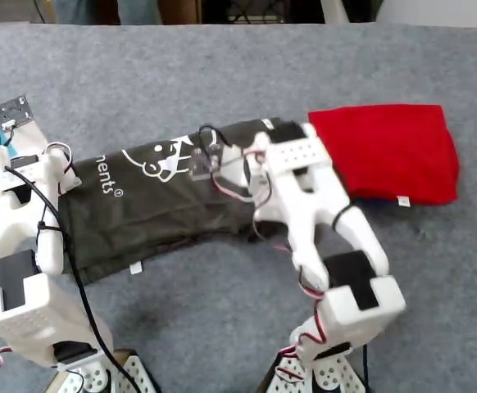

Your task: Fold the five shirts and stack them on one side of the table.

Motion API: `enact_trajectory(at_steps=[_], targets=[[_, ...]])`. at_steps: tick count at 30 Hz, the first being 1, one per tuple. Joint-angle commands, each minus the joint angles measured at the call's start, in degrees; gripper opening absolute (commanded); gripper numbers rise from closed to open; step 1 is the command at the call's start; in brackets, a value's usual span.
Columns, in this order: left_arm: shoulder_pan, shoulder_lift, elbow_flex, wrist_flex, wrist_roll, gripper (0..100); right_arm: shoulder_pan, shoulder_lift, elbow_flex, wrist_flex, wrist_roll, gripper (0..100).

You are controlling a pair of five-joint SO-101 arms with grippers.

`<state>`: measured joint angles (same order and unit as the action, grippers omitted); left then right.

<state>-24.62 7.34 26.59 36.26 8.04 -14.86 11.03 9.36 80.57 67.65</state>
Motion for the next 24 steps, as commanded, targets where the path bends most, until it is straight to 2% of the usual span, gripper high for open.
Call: enact_trajectory(at_steps=[1,6,9,16,21,24], targets=[[-0.1,-3.1,-0.2,-0.6,0.1,3,-0.4,6.5,-13.7,4.8,-0.4,1.4],[-0.1,-3.1,-0.3,-0.6,0.1,3,-2.1,20.4,-33.7,16.7,8.1,1.4],[0.0,-3.1,-0.3,-0.6,0.1,3,-2.2,28.6,-45.9,20.1,13.4,1.4],[0.0,-3.1,-0.3,-0.6,0.1,3,-2.3,43.2,-67.1,20.3,14.3,1.5],[0.0,-3.1,-0.2,-0.6,0.1,3,-2.5,51.2,-75.5,20.4,18.4,1.7],[0.0,-3.1,-0.2,-0.6,0.1,3,-3.1,52.3,-76.5,20.6,17.5,10.8]])
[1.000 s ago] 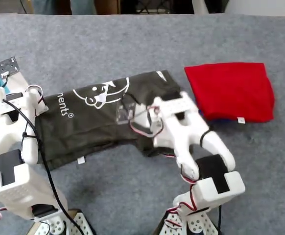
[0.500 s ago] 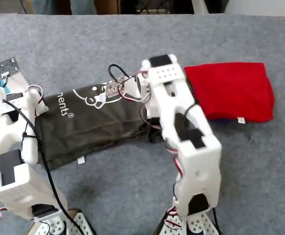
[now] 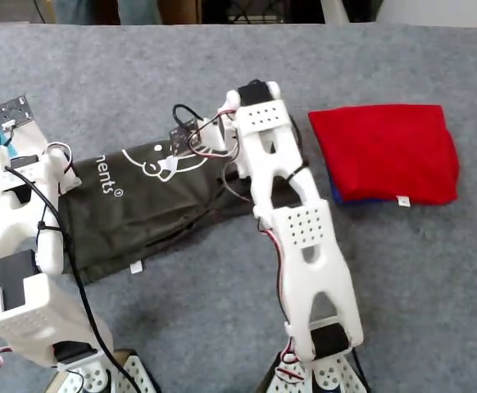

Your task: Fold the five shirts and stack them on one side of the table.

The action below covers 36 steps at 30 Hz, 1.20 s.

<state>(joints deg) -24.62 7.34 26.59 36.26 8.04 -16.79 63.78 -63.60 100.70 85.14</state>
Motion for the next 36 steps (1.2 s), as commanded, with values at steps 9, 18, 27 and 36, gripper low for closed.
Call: enact_trajectory(at_steps=[9,18,27,36], targets=[[0.0,-3.1,-0.2,-0.6,0.1,3,1.1,-6.9,-10.3,0.4,-11.9,35.3],[0.0,-3.1,-0.2,-0.6,0.1,3,7.4,-21.3,-5.3,0.6,-25.1,11.3],[0.0,-3.1,-0.1,-0.6,0.1,3,6.2,-40.6,41.5,-5.7,-22.9,1.5],[0.0,-3.1,-0.1,-0.6,0.1,3,5.3,-31.5,46.6,-27.3,-22.9,1.5]])
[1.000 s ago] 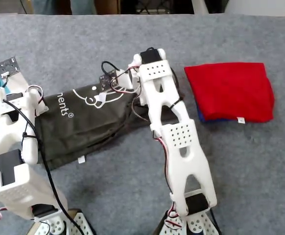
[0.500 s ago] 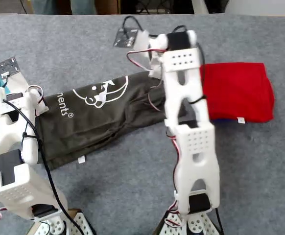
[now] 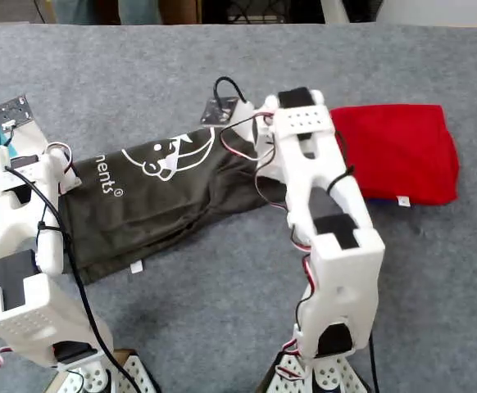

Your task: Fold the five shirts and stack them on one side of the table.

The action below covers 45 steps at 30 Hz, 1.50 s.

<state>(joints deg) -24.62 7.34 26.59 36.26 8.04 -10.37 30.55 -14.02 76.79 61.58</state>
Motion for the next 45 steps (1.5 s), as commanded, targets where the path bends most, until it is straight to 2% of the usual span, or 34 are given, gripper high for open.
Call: enact_trajectory(at_steps=[1,8,12,20,23,28,30,33,35,40,45], targets=[[0.0,-3.1,-0.1,-0.6,0.1,3,-1.2,3.6,-4.8,-3.7,0.6,1.5],[0.0,-3.1,-0.2,-0.6,0.1,3,-0.2,15.2,-23.5,-3.7,-4.2,1.5],[0.0,-3.1,-0.1,-0.6,0.1,3,0.2,20.4,-29.0,-3.3,-4.2,1.5],[-0.1,-3.8,-0.7,0.1,0.1,3,0.1,17.0,-47.3,24.1,-4.0,1.5],[-0.1,-5.9,-4.3,6.5,-0.4,3,1.1,13.7,-50.9,24.5,-5.3,1.5],[0.0,-12.6,-14.6,25.8,-0.4,5,0.7,0.7,-39.3,24.5,-8.5,1.5],[0.0,-14.6,-17.6,32.7,-0.4,13,0.0,-5.3,-30.3,24.4,-8.8,1.5],[-0.9,-14.9,-17.9,38.6,0.0,28,-0.6,-13.1,-16.8,24.4,-8.7,1.5],[-3.6,-13.0,-16.1,39.3,-0.2,30,-1.1,-17.3,-8.8,22.9,-8.7,1.5],[-10.5,-3.5,-13.1,35.0,-0.6,30,-1.4,-24.7,5.0,18.2,-8.9,1.5],[-11.0,5.9,-13.1,32.4,-3.6,30,-1.5,-28.0,10.2,17.1,-9.1,1.5]])
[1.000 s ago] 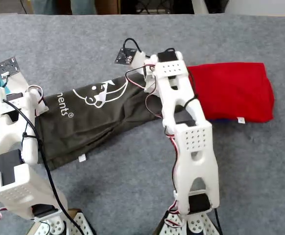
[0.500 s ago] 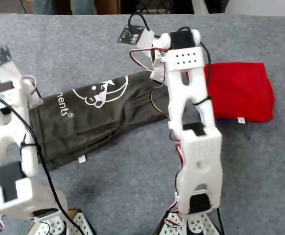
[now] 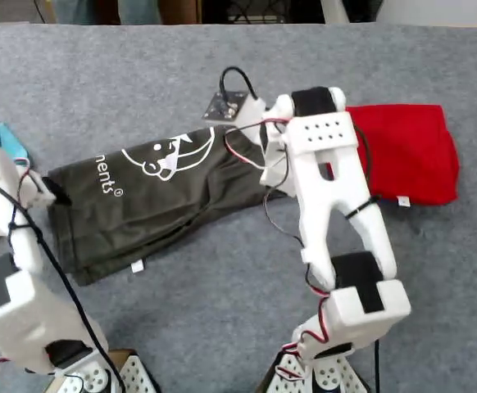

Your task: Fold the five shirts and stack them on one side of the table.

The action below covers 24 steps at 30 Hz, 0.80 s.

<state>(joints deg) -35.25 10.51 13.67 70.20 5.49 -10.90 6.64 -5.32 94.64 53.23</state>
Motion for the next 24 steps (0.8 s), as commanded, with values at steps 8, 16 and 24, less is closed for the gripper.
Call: enact_trajectory(at_steps=[8,16,24], targets=[[0.6,14.8,-5.8,5.1,-1.1,29,-6.5,-5.6,1.3,0.2,-5.5,1.5],[1.6,28.9,-19.9,16.8,-1.1,3,-9.6,-5.8,1.2,0.5,-9.5,1.5],[-3.5,29.4,-34.5,22.9,-1.5,3,-9.3,-5.8,-4.7,0.4,-13.0,1.5]])
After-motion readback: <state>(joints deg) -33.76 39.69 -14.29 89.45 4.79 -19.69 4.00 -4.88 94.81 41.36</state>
